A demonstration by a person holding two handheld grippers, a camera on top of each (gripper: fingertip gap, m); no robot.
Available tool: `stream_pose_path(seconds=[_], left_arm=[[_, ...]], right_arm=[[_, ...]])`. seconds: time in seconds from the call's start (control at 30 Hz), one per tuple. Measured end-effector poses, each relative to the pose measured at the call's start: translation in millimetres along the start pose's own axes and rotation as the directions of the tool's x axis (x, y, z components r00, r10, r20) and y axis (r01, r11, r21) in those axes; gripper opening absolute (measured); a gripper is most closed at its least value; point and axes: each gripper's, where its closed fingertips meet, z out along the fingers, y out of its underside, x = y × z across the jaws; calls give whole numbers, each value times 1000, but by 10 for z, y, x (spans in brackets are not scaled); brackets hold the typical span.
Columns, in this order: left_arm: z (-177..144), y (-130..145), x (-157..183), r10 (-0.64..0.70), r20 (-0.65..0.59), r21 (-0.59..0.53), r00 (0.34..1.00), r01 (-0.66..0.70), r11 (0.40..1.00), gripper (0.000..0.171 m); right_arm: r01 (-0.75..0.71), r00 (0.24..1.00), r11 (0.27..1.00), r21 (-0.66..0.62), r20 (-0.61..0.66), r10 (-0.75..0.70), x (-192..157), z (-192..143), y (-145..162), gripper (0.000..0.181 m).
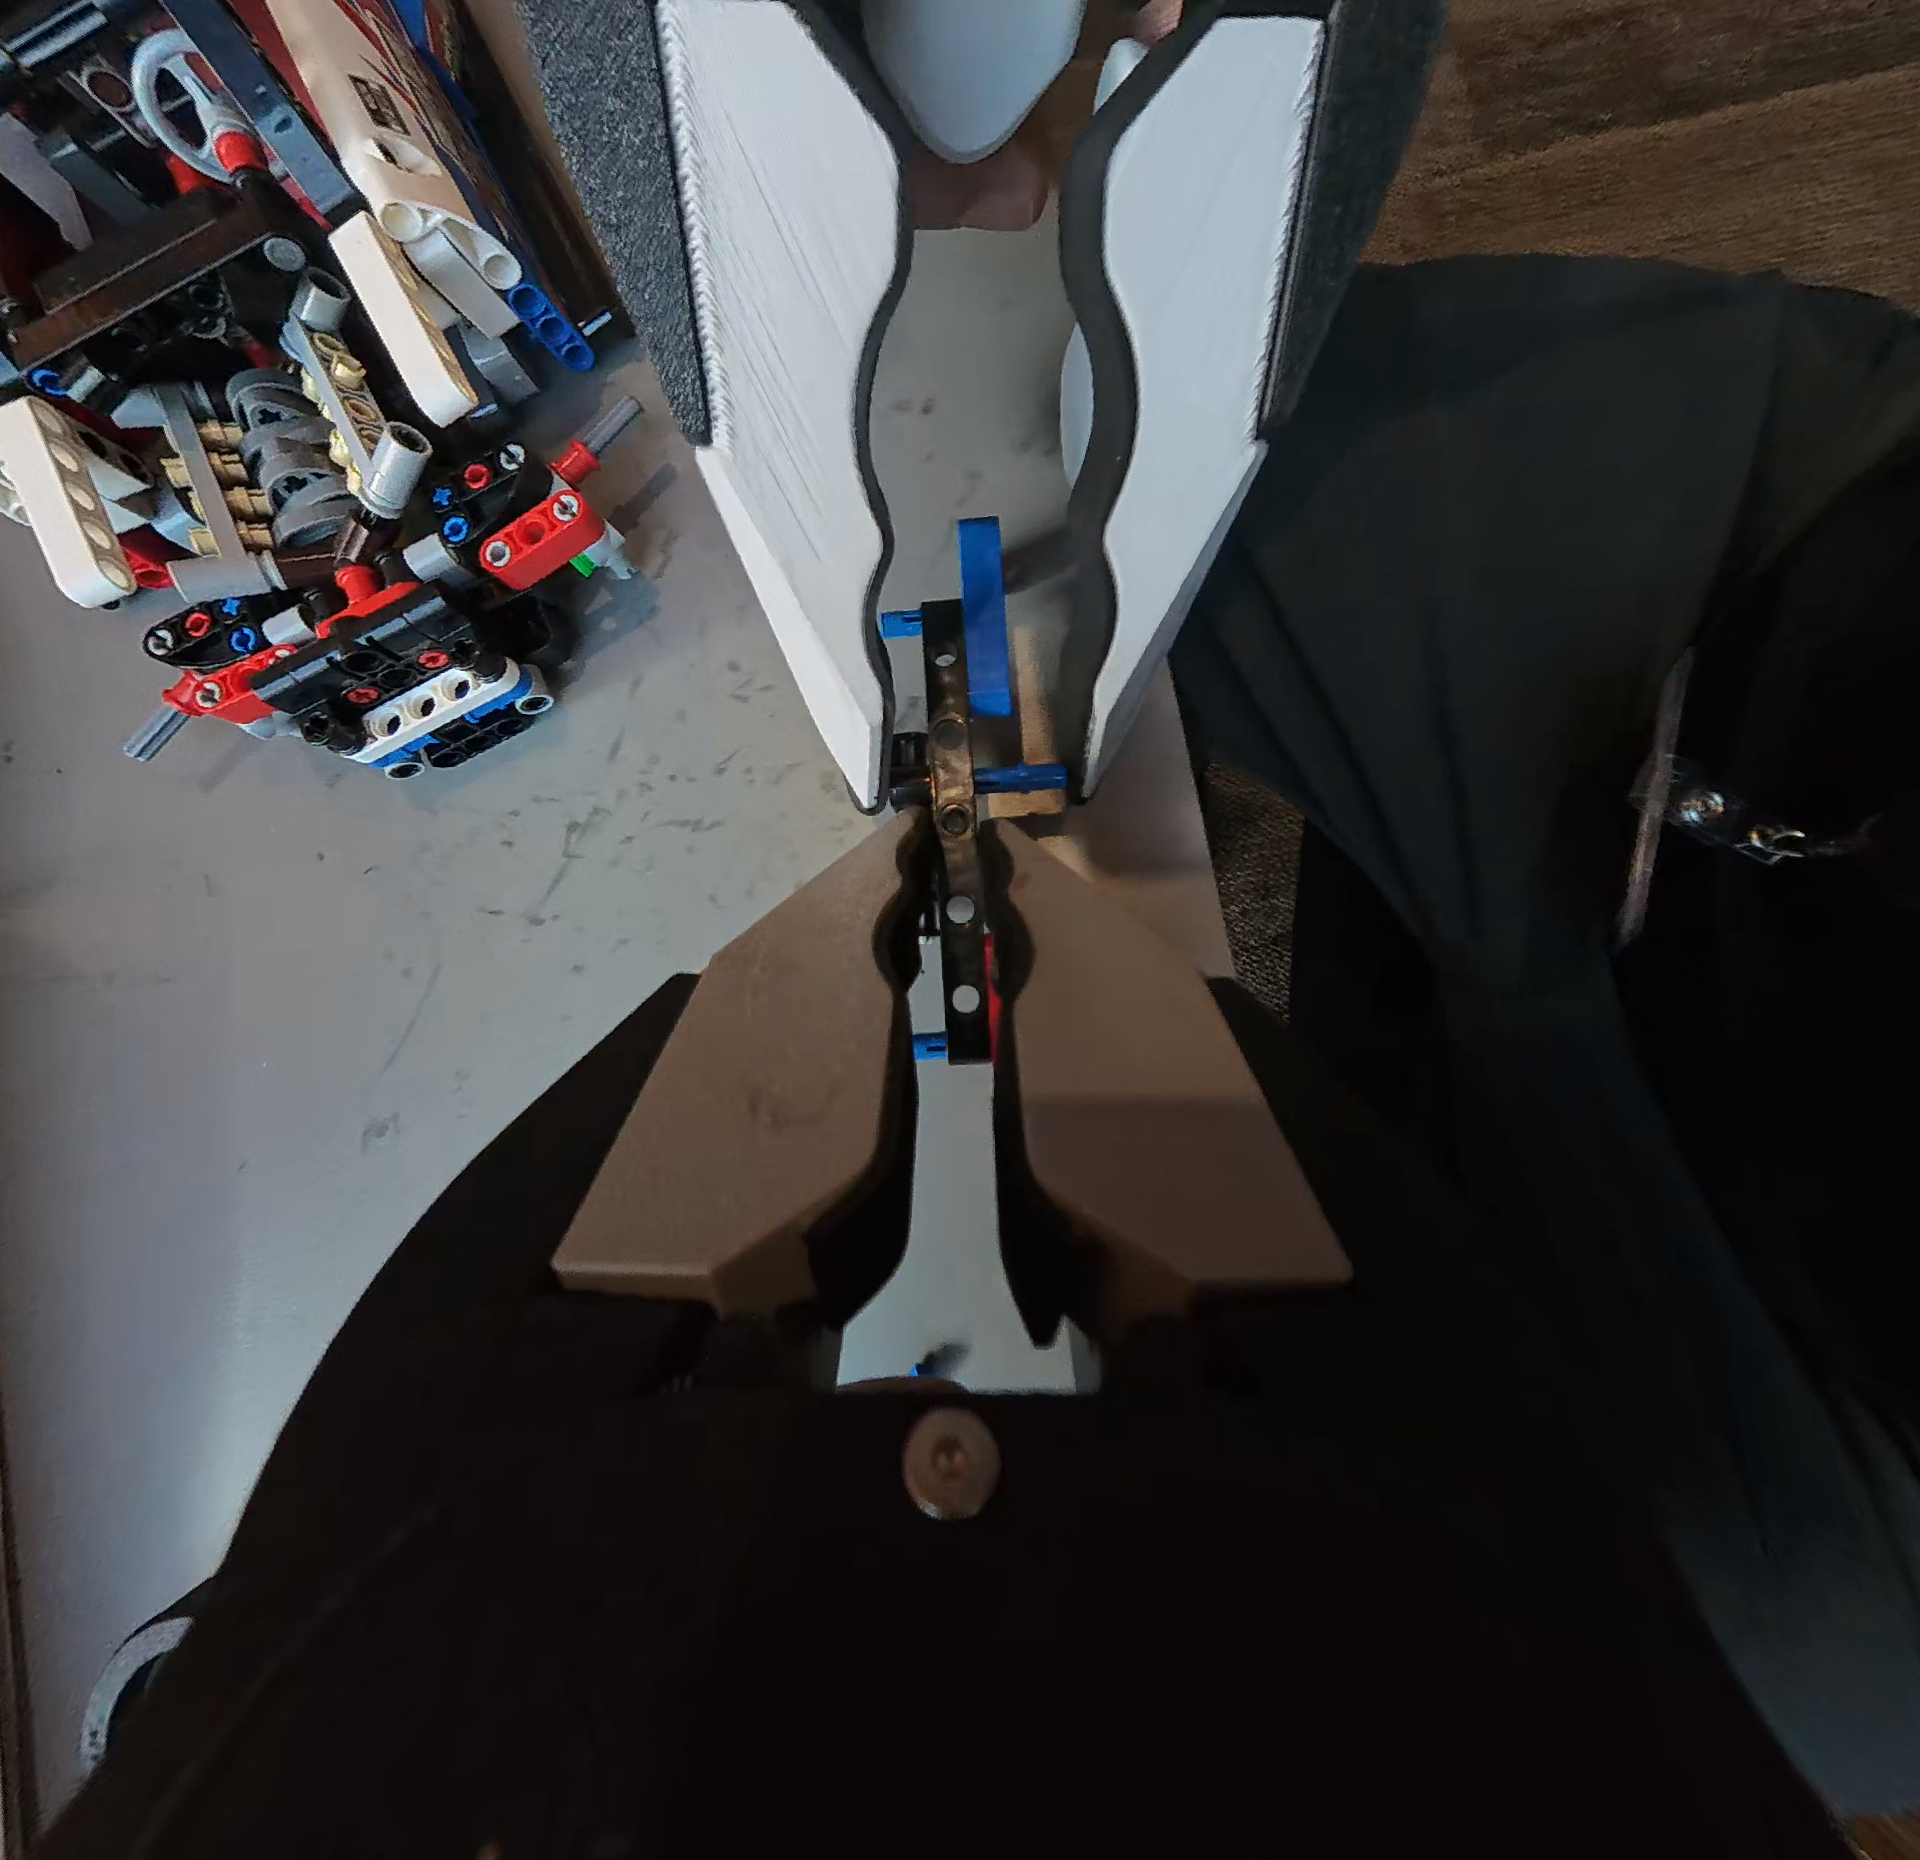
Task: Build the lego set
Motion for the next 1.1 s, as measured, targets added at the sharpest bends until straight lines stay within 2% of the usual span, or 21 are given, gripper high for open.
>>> stream_pose_path(seconds=[0.3,0.5,0.57,0.7,0.9,1.1], left_arm=[[7,2,-20,2,14,-5,1000,-2,1000,5],[12,2,-12,3,11,-22,1000,-2,1000,5],[14,-5,6,0,1,-11,1000,0,1000,6],[20,-7,-38,-22,27,-14,999,22,1000,5],[24,-41,-17,-62,-23,8,998,62,998,5],[6,-28,-111,-106,41,-20,993,107,994,32]], right_arm=[[-35,999,999,-5,19,35,18,9,15,33],[-7,1000,1000,-8,22,8,33,15,28,29],[8,1000,1000,-2,4,-8,51,14,38,22],[-36,999,999,27,6,36,97,15,46,22],[-55,998,998,16,30,54,79,-6,34,24],[-52,999,998,33,-3,52,85,-64,67,46]])
